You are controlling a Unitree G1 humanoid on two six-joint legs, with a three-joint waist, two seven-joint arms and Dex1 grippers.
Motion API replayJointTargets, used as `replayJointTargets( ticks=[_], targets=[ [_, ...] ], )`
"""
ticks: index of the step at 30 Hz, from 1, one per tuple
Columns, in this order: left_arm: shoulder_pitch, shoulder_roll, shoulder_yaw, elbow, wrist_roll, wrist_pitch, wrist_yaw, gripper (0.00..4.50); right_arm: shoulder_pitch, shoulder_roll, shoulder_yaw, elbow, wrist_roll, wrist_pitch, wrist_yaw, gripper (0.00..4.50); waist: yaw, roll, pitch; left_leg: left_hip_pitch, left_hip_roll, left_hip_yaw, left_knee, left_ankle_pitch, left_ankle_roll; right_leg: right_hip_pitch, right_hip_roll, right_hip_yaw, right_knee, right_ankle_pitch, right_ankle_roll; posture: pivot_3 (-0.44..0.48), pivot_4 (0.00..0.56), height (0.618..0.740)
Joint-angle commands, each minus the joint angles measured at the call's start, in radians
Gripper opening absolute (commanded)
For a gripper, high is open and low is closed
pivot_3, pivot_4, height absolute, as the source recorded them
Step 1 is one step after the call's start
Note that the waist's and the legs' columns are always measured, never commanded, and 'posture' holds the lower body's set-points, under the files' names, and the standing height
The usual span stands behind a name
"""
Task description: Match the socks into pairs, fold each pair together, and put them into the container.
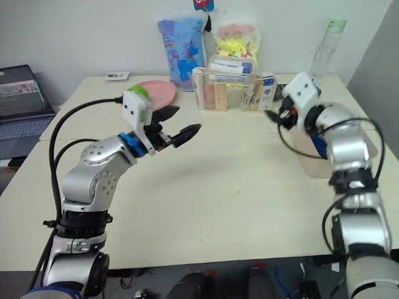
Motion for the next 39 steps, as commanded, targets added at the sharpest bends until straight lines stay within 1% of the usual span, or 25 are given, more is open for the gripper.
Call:
replayJointTargets(
  ticks=[1,3,5,7,9,12,16,20,25,34,39],
  targets=[
    [0.092,0.006,0.054,-0.100,-0.002,-0.010,0.049,4.50,0.117,0.074,-0.065,-0.267,0.074,0.124,-0.119,4.46,0.005,0.000,-0.001,0.000,0.000,0.000,0.000,0.000,0.000,0.000,0.000,0.000,0.000,0.000,0.000,0.000,0.150,0.740],
    [0.218,-0.009,0.074,-0.173,-0.004,0.003,0.086,4.50,0.263,0.151,-0.061,-0.386,0.092,0.158,-0.191,4.46,0.006,-0.001,-0.004,0.002,0.001,0.000,-0.002,0.000,0.000,0.001,0.000,0.000,-0.001,0.000,0.000,0.000,0.150,0.740],
    [0.307,-0.026,0.086,-0.217,-0.007,0.002,0.116,4.50,0.369,0.180,-0.038,-0.444,0.073,0.151,-0.225,4.46,0.008,0.000,-0.004,0.003,0.001,0.000,-0.003,-0.001,-0.001,0.001,0.000,0.001,-0.001,0.000,0.000,0.000,0.150,0.740],
    [0.390,-0.045,0.092,-0.236,-0.003,-0.011,0.139,4.50,0.462,0.200,-0.011,-0.472,0.056,0.120,-0.248,4.46,0.013,0.000,-0.003,0.002,0.001,0.001,-0.001,-0.001,0.000,0.001,0.001,0.001,0.000,0.000,0.000,0.000,0.150,0.740],
    [0.478,-0.071,0.097,-0.241,0.025,-0.064,0.171,4.50,0.553,0.192,0.028,-0.470,0.021,0.062,-0.257,4.46,0.013,0.000,-0.004,0.004,0.000,0.001,-0.001,0.000,0.000,0.002,0.000,0.001,0.001,0.000,0.000,0.000,0.150,0.740],
    [0.550,-0.091,0.113,-0.242,0.060,-0.119,0.213,4.50,0.616,0.200,0.039,-0.475,0.009,0.034,-0.286,4.46,0.013,0.000,-0.004,0.006,0.000,0.001,-0.002,0.000,0.000,0.004,0.001,0.001,0.000,0.000,0.000,0.000,0.150,0.740],
    [0.625,-0.101,0.120,-0.237,0.090,-0.171,0.242,4.50,0.661,0.213,0.064,-0.477,-0.014,-0.014,-0.318,4.46,0.013,0.000,-0.004,0.006,0.001,0.001,-0.002,0.000,0.000,0.004,0.001,0.001,0.000,0.000,0.000,0.000,0.150,0.740],
    [0.657,-0.094,0.105,-0.226,0.124,-0.182,0.263,4.50,0.669,0.238,0.081,-0.444,-0.024,-0.040,-0.349,4.46,0.012,0.000,-0.004,0.006,0.001,0.001,-0.003,0.000,0.000,0.004,0.001,0.001,0.000,0.000,0.000,0.000,0.150,0.740],
    [0.635,-0.100,0.089,-0.216,0.160,-0.189,0.289,4.50,0.661,0.253,0.084,-0.444,-0.021,-0.037,-0.361,4.46,0.014,0.000,-0.004,0.006,0.001,0.001,-0.003,-0.001,0.000,0.004,0.001,0.001,0.000,0.000,0.000,0.000,0.150,0.740],
    [0.639,-0.105,0.087,-0.215,0.160,-0.196,0.286,4.50,0.680,0.252,0.081,-0.462,-0.015,-0.031,-0.359,4.46,0.013,0.000,-0.004,0.006,0.001,0.001,-0.003,-0.001,0.000,0.004,0.001,0.001,0.000,0.000,0.000,0.000,0.150,0.740],
    [0.639,-0.111,0.085,-0.219,0.165,-0.201,0.287,4.50,0.663,0.253,0.073,-0.458,-0.010,-0.023,-0.361,4.46,0.013,0.000,-0.004,0.006,0.001,0.001,-0.003,-0.001,0.000,0.004,0.001,0.001,0.000,0.000,0.000,0.000,0.150,0.740]
  ],
)
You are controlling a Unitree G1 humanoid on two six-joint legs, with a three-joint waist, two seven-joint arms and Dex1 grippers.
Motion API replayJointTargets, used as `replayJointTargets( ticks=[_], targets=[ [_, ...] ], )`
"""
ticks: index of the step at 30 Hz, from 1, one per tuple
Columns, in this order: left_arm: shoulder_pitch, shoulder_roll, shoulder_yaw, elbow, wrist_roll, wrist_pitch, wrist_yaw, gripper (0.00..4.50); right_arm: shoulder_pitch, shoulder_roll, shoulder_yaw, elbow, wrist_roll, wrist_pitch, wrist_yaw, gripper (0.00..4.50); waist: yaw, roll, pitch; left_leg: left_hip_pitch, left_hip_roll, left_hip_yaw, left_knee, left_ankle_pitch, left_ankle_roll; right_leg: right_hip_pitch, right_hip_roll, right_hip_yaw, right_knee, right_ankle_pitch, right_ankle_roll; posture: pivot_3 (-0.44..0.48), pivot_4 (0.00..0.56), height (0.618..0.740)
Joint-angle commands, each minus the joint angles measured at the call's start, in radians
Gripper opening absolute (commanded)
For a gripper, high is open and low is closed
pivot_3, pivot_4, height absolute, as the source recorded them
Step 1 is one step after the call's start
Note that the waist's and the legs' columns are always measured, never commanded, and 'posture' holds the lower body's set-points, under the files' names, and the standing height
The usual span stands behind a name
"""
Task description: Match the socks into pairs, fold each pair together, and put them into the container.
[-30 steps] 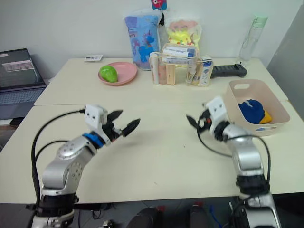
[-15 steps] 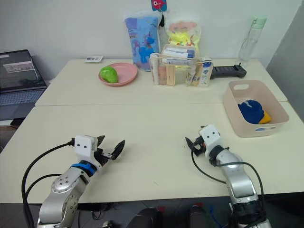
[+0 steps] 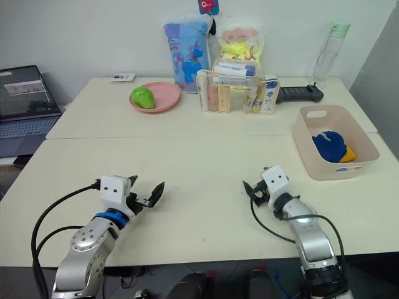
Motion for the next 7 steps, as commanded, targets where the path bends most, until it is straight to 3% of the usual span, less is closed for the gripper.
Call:
replayJointTargets(
  ticks=[1,7],
  targets=[
    [-0.004,-0.002,0.004,-0.026,0.004,-0.029,0.006,4.50,-0.022,0.000,-0.013,-0.037,0.017,-0.003,-0.006,4.46,0.000,0.000,0.000,0.000,0.000,0.000,0.000,0.000,0.000,0.000,0.000,0.000,0.000,0.000,0.000,0.000,0.150,0.740],
    [-0.003,-0.006,0.011,-0.031,-0.016,-0.019,-0.007,4.50,-0.025,0.000,-0.021,-0.039,0.023,0.003,-0.012,4.46,0.000,0.000,0.000,0.000,0.000,0.000,0.000,0.000,0.000,0.000,0.000,0.000,0.000,0.000,0.000,0.000,0.150,0.740]
  ],
)
